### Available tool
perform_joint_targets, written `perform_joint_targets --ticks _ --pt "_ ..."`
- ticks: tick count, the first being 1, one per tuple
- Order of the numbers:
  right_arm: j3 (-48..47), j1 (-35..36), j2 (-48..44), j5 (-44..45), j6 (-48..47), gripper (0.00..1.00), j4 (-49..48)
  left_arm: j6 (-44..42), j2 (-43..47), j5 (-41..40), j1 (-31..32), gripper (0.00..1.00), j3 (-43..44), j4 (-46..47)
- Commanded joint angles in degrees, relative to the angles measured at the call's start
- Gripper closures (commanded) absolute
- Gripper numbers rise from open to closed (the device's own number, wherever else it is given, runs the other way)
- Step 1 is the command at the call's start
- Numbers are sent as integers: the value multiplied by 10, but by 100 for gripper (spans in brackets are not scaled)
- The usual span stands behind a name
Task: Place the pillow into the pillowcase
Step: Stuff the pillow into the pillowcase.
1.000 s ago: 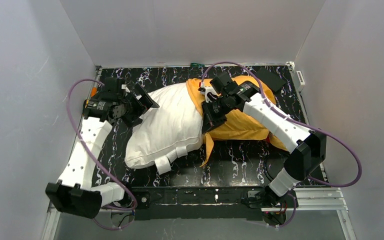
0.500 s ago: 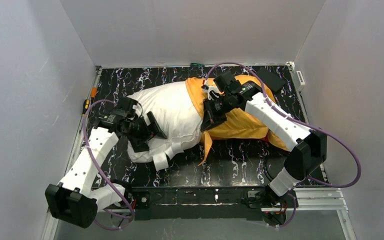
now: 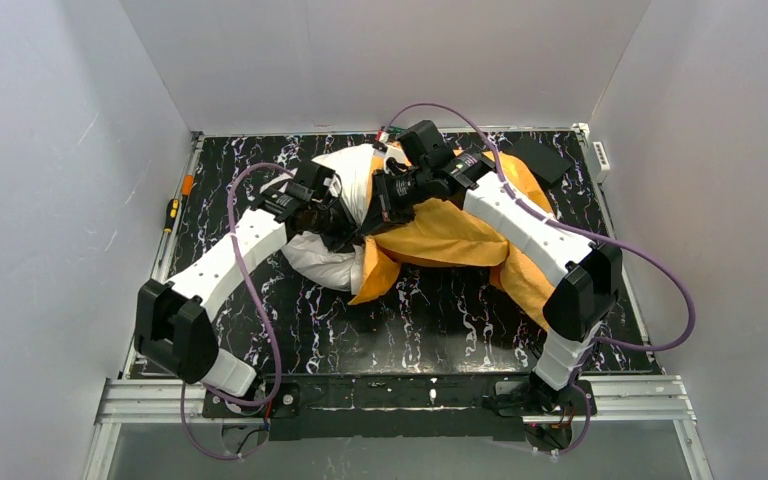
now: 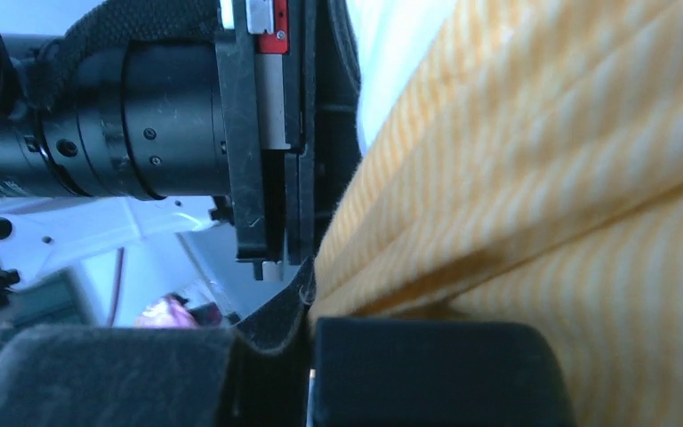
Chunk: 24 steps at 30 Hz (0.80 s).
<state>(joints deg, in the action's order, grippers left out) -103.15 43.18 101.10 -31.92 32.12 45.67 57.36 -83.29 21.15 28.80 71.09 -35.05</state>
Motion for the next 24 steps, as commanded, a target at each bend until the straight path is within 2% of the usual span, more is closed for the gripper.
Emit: perform_joint_targets --ticks 1,3,4,6,7,10,13,15,19,24 --pt "27 68 -41 -222 246 99 -445 36 -50 95 73 100 44 154" --pt "55 68 -51 -215 277 99 -489 38 -46 92 77 100 38 154" --pt "56 66 -54 -200 255 99 -446 38 -38 89 78 100 31 154" --pt "29 57 -56 -133 141 98 -270 32 -14 74 77 100 16 145" --pt "14 52 -57 -89 99 89 -148 23 -1 71 77 100 11 137" --pt "-28 39 -61 39 12 58 41 -7 39 52 77 100 -1 99" --pt "-85 35 -69 166 -37 36 167 -15 82 18 76 100 -16 47" --pt "-127 33 -74 241 -56 27 229 -11 106 4 75 100 -33 30" --pt "-163 33 -96 376 -77 19 300 6 128 -4 71 100 -56 19" --pt "-161 33 -115 495 -95 20 354 2 116 0 71 100 -37 5"
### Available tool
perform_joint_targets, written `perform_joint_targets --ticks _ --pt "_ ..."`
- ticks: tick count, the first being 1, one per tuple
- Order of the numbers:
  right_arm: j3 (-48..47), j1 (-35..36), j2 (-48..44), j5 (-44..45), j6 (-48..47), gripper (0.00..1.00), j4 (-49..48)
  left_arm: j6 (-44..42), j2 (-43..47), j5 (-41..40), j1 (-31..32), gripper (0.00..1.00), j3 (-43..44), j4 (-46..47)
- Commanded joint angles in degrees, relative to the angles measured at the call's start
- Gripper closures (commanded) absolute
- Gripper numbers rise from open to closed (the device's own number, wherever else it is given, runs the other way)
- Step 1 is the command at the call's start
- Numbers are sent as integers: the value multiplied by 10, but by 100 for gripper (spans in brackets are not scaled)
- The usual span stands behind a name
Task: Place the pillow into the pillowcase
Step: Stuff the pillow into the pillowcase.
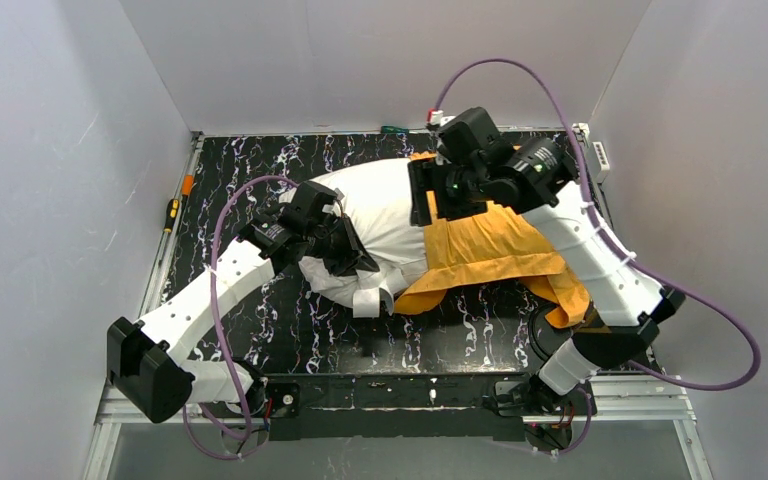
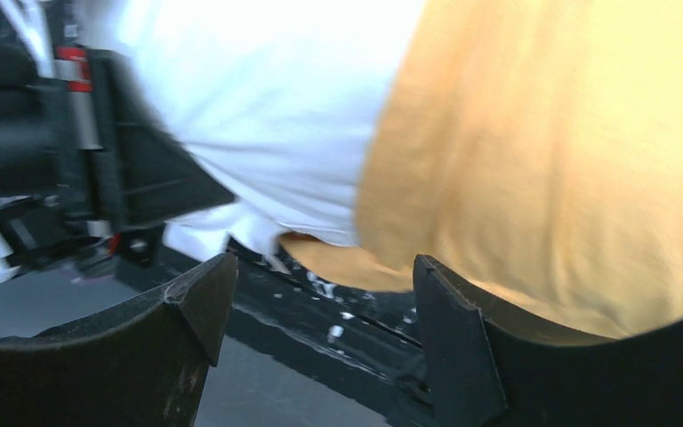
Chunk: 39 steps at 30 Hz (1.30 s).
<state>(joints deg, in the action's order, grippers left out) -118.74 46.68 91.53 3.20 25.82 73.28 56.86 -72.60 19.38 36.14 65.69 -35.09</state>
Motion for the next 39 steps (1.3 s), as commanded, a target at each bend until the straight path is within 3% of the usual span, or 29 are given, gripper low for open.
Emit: perform_joint_targets --ticks 1,6,15,19,21,27,32,36,39 --pt "5 -3 -24 153 -33 20 75 4 4 19 -3 100 23 0" --pt "51 -4 -19 120 -58 22 23 -1 -12 30 -3 100 35 -3" --pt "89 -12 32 103 -69 39 -67 9 -14 41 -3 100 18 4" --pt "69 -15 50 91 -85 82 -80 12 -4 39 -3 100 9 11" --pt "54 -17 55 66 -96 98 -82 11 -1 36 -3 100 9 7" --pt "-3 -17 49 -61 -99 99 -99 8 -9 41 -3 100 19 9" --pt "-12 -17 31 -238 -61 99 -199 6 -30 49 -3 100 52 18" --pt "40 -17 23 -384 33 99 -365 20 -67 77 -2 100 80 56" --pt "136 -8 14 -474 174 99 -578 23 -102 91 -1 100 120 79"
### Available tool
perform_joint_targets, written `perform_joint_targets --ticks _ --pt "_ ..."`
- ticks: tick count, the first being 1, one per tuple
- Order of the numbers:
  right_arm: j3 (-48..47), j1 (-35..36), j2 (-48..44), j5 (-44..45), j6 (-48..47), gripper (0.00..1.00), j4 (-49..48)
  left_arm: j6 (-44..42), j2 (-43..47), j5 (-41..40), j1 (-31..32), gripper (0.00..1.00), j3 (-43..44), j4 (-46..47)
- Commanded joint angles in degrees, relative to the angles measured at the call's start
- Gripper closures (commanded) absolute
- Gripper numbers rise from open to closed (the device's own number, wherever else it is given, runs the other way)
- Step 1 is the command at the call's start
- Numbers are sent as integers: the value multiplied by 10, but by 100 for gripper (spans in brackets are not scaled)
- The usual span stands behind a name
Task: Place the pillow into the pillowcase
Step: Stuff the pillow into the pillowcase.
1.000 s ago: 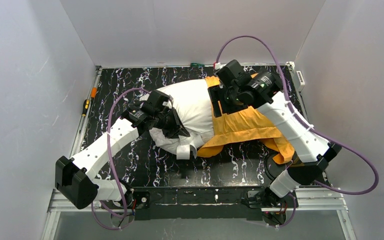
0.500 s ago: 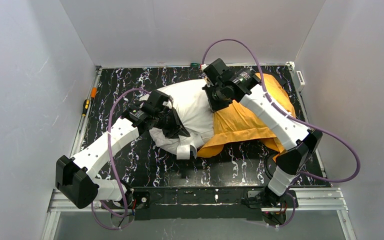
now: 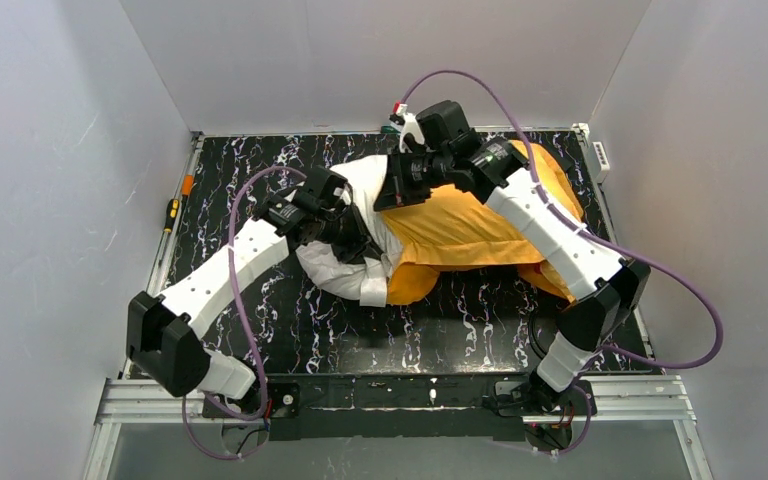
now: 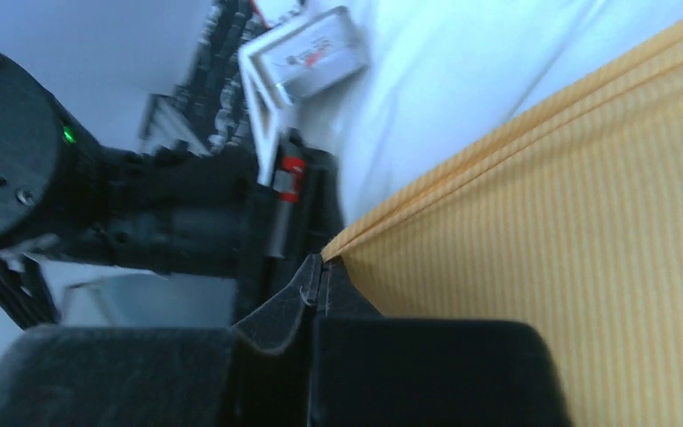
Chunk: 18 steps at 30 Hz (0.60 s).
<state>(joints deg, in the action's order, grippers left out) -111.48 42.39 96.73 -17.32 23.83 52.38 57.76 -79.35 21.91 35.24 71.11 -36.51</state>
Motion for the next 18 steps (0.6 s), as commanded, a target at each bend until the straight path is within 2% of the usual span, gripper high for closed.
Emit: perform_joint_targets --ticks 1,2,3,4,5,6,10,12,13,14,15,16,18 --pt "105 40 -43 -284 280 99 -459 14 -45 70 8 100 81 99" --pt "150 46 -50 -294 363 99 -619 14 -56 74 9 100 96 104" --pt "199 49 -56 -295 446 99 -737 11 -66 77 8 100 108 107" --pt "239 50 -60 -289 513 99 -821 7 -73 79 9 100 122 106" --pt "271 49 -67 -279 535 99 -845 3 -76 79 8 100 127 100" --pt "288 46 -79 -267 512 99 -806 -6 -76 78 9 100 131 87" --pt "238 4 -114 -167 280 99 -404 -56 -48 44 7 100 116 10" --pt "204 -21 -117 -114 208 99 -264 -77 -15 15 -1 100 98 -38" --pt "185 -29 -120 -89 176 97 -208 -86 2 -2 -4 100 88 -59" --pt "169 -34 -121 -61 144 91 -157 -97 19 -21 -8 100 79 -80" --pt "149 -38 -122 -31 117 80 -111 -107 37 -37 -14 96 72 -98" --pt "130 -41 -121 -8 89 74 -73 -117 55 -50 -21 89 67 -115" --pt "84 -45 -110 41 41 66 -16 -138 90 -70 -38 70 64 -142"
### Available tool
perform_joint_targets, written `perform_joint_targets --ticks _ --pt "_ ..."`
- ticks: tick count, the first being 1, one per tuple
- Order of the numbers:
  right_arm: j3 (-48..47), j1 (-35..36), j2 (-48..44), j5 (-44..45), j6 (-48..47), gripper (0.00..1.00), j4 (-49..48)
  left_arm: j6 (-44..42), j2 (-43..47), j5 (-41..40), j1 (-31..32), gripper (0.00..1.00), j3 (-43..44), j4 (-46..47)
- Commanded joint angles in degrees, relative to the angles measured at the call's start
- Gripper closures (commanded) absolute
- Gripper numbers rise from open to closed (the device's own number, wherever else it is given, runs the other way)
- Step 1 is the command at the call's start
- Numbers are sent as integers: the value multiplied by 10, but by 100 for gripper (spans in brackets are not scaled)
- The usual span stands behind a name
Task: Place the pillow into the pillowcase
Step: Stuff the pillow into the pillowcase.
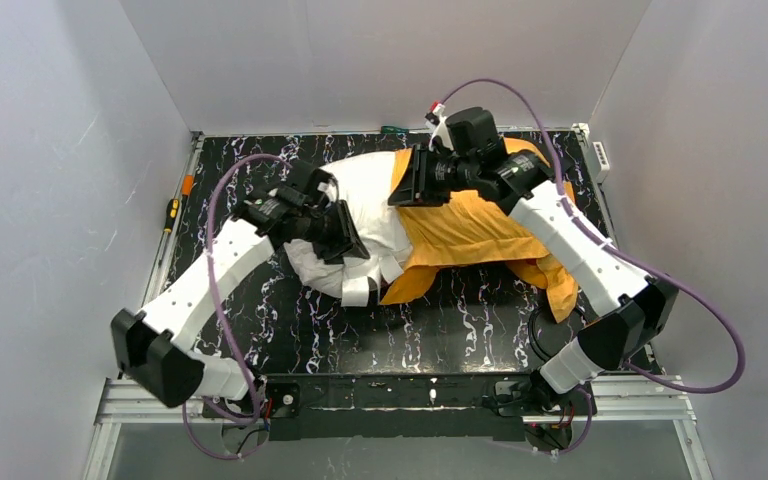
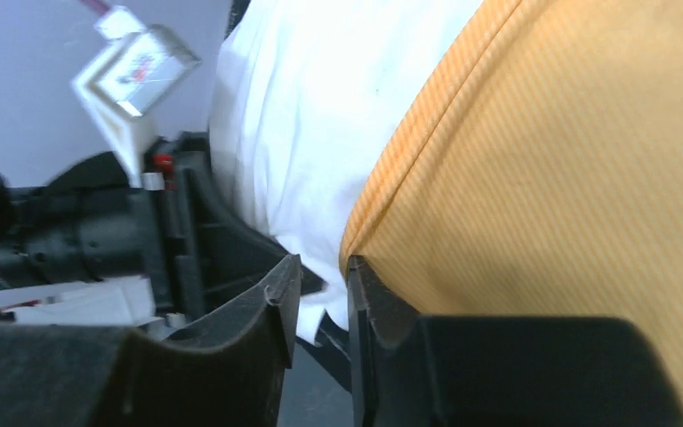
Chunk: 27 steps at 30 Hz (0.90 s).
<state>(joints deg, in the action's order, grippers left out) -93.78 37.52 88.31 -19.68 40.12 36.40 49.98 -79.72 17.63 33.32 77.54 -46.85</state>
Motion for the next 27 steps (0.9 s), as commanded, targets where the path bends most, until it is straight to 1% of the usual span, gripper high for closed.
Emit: perform_joint_targets --ticks 1,3,4,6,7,8,10,13,16,19,20,22,23,24,27 --pt "-116 2 -16 84 -142 61 164 -71 110 -35 -27 62 0 -48" --pt "-172 1 11 124 -174 52 199 -90 136 -33 -48 51 3 -57" --pt "-197 0 26 145 -193 46 216 -101 144 -25 -61 46 6 -61" --pt "-243 -2 58 182 -212 39 243 -117 153 -4 -87 41 13 -64" --pt "-264 -3 73 192 -218 38 246 -127 152 7 -99 40 20 -71" --pt "-279 -6 89 212 -222 38 246 -137 148 10 -110 40 29 -82" --pt "-300 -11 121 220 -231 37 238 -155 137 12 -127 39 44 -102" --pt "-333 -12 172 206 -235 37 220 -179 114 16 -144 38 61 -113" --pt "-379 -12 225 188 -231 35 223 -196 82 16 -162 36 86 -125" --pt "-404 -12 264 202 -225 36 237 -207 57 21 -173 35 112 -133" --pt "-404 -13 270 219 -223 39 243 -208 53 22 -175 35 117 -133" --pt "-398 -14 274 232 -220 50 254 -209 43 29 -176 35 124 -130" --pt "-391 -14 271 234 -218 57 257 -210 37 32 -177 34 125 -129" --pt "-383 -14 266 232 -216 67 255 -210 32 34 -177 34 124 -128" --pt "-371 -15 248 221 -204 91 248 -205 19 45 -177 34 98 -115"
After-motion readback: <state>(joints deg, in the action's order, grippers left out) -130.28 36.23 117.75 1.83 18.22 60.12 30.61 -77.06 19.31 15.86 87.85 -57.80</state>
